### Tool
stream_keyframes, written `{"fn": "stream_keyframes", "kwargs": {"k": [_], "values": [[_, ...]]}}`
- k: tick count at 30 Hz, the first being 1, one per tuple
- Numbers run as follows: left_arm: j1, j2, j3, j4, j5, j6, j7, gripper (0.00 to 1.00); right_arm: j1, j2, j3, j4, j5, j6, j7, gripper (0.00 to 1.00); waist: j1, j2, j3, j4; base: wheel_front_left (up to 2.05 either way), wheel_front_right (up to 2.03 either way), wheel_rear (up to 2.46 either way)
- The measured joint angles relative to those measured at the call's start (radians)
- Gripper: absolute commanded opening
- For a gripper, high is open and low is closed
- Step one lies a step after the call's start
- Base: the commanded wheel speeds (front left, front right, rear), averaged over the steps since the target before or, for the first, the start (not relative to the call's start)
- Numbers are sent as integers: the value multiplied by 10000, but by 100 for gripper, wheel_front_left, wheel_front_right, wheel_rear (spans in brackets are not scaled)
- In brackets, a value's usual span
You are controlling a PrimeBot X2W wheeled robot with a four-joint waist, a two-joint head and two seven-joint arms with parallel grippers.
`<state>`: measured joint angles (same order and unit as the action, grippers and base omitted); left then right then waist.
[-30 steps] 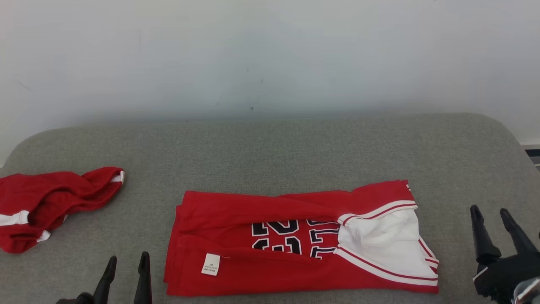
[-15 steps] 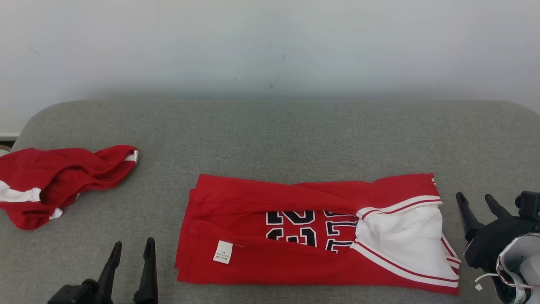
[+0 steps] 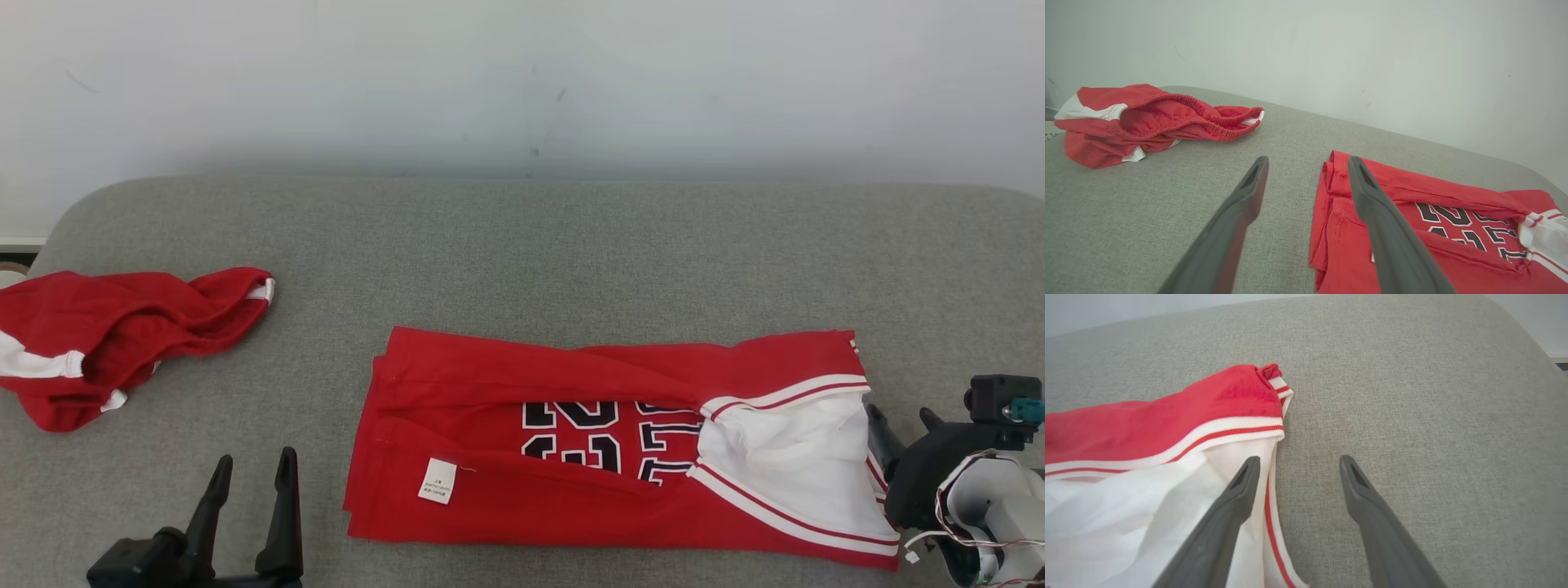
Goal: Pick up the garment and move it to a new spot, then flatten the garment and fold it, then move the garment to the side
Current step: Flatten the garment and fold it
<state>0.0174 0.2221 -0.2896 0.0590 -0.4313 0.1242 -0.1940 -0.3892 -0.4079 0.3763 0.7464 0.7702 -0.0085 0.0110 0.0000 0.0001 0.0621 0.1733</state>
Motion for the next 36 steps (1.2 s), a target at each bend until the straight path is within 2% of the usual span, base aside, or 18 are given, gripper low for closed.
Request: {"fn": "stream_keyframes", "kwargs": {"k": [12, 20, 30, 31, 33, 34, 36], "values": [[-63, -44, -111, -81, 205, 0, 190, 100, -467, 387, 374, 915, 31, 675, 587, 100, 0, 0, 95, -97, 0, 0, 0], [-156, -161, -245, -84, 267, 0, 316, 100, -663, 449, 688, 1467, 61, 972, 1235, 100, 0, -1, 109, -40, 0, 0, 0], [-387, -184, -316, 82, 265, -13, 366, 100, -1112, 447, 909, 1797, 61, 1143, 1691, 100, -1, -1, 165, 119, 0, 0, 0], [-429, -205, -328, 98, 265, -13, 366, 100, -1151, 451, 951, 1831, 63, 1145, 1776, 81, 0, 0, 177, 132, 0, 0, 0], [-469, -232, -366, 105, 265, -15, 376, 100, -1191, 435, 986, 1852, 81, 1195, 1873, 11, 0, -1, 197, 151, 0, 0, 0], [-484, -244, -374, 115, 265, -15, 407, 100, -1208, 437, 1009, 1860, 105, 1231, 1916, 0, 0, -1, 213, 165, 0, 0, 0], [-494, -244, -362, 165, 265, -15, 407, 100, -1276, 474, 1049, 1877, 130, 1285, 1990, 0, 0, -1, 233, 181, 0, 0, 0]]}}
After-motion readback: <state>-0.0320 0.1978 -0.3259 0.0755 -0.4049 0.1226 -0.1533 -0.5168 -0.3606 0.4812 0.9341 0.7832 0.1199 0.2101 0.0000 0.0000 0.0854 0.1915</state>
